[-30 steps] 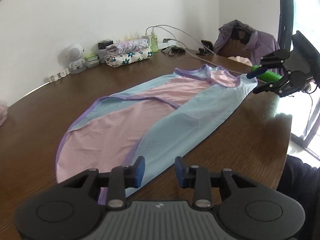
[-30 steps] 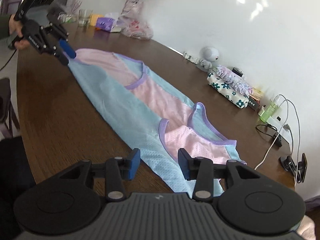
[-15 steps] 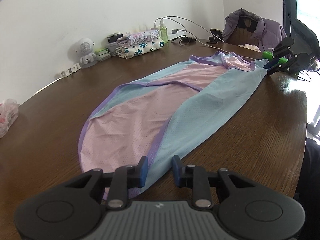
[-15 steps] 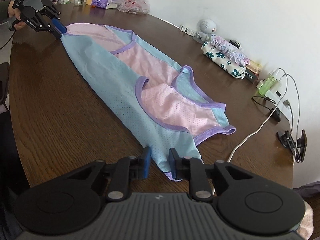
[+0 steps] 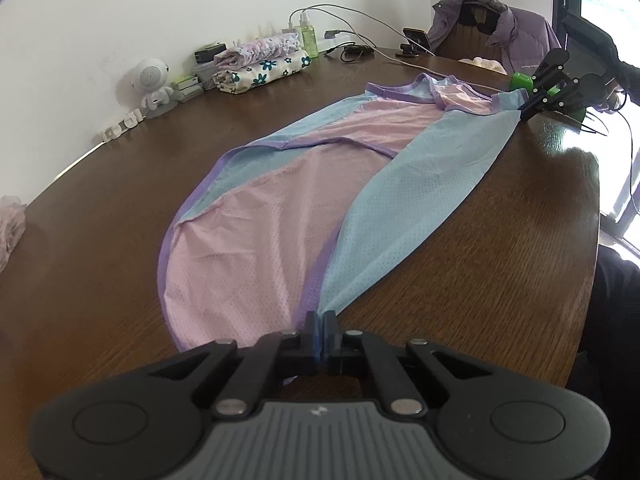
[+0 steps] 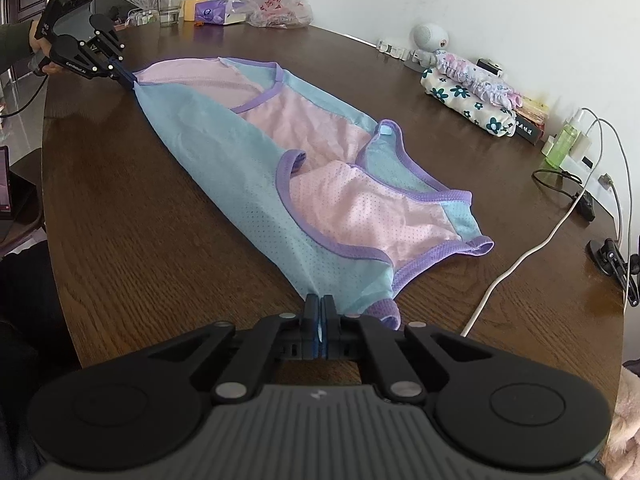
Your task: Fold clothes
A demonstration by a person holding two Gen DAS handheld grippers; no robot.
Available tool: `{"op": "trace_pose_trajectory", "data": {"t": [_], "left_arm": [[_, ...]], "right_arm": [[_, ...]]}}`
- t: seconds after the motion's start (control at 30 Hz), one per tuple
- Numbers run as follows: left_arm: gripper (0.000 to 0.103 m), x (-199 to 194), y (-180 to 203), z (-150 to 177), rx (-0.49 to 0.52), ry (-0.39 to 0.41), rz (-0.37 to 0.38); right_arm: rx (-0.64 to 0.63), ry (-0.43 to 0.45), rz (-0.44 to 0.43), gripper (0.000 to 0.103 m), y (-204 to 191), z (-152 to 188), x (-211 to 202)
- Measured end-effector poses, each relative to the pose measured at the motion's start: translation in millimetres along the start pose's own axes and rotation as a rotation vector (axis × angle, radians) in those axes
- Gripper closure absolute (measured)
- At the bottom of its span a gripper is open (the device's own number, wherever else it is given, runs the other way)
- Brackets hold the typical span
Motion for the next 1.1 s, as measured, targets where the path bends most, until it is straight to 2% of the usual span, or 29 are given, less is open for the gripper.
{"op": "trace_pose_trajectory", "data": {"t": [0.27,0.43,0.47,0.5,0.53,0.6,0.63,0.67,0.7,0.77,0.83,0.9,1.03,1.1], "left_arm": [[0.103,-15.7,11.5,14.6,-0.055,0.002,0.016],[0.102,-28.9,28.3,31.6,-0.132,0.048,0.009],[0.101,-31.7,29.6,34.8,-0.163,0.052,0.017],[0.094,-35.8,31.0,37.7,-0.199,0.049,0.048],[0.094,-41.3,33.2,38.9,-0.224,0.047,0.083],[0.085,-63.7,27.1,34.9,-0.314,0.127,0.180],[0.080,-75.9,20.4,31.2,-0.362,0.183,0.222],[0.067,-86.0,9.6,25.1,-0.394,0.239,0.210],[0.055,-89.6,-1.3,14.3,-0.398,0.275,0.177],[0.046,-88.1,-21.6,-11.4,-0.375,0.317,0.102],[0.044,-62.6,-36.4,-44.9,-0.324,0.289,0.046],[0.044,-26.1,-45.2,-74.7,-0.317,0.222,0.064],[0.044,42.8,-50.3,-114.2,-0.318,0.100,0.175],[0.044,66.6,-51.2,-122.3,-0.312,0.045,0.169]], "right_arm": [[0.047,-0.005,-0.009,0.103,-10.2,11.6,-13.4],[0.072,-0.027,-0.003,0.103,-28.4,24.9,-28.5],[0.078,-0.031,-0.008,0.103,-32.8,27.3,-31.6],[0.081,-0.034,-0.012,0.103,-36.8,29.2,-35.1],[0.075,-0.039,-0.013,0.102,-39.9,29.7,-39.3],[0.079,-0.010,-0.019,0.088,-42.3,27.9,-51.8],[0.092,0.034,-0.025,0.067,-40.2,23.9,-61.2],[0.108,0.087,-0.018,0.051,-35.3,17.7,-70.0],[0.124,0.141,-0.011,0.049,-29.4,10.2,-77.5],[0.159,0.243,0.007,0.049,-11.6,-12.1,-83.4],[0.222,0.280,0.060,0.048,16.7,-40.3,-66.8],[0.287,0.288,0.099,0.048,43.2,-67.5,-43.3],[0.360,0.221,0.036,0.048,74.7,-111.8,16.7],[0.355,0.157,0.008,0.048,79.5,-123.1,46.5]]}}
Point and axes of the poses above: each gripper's, at about its wrist camera, not at the fingertips, and x roughly the way its jaws point, y to its right, z to its underside, the point moved 8 cm from there along x, roughly the way its jaws point, and after that the axes turned 3 degrees about -x, right-handed, at the moved point
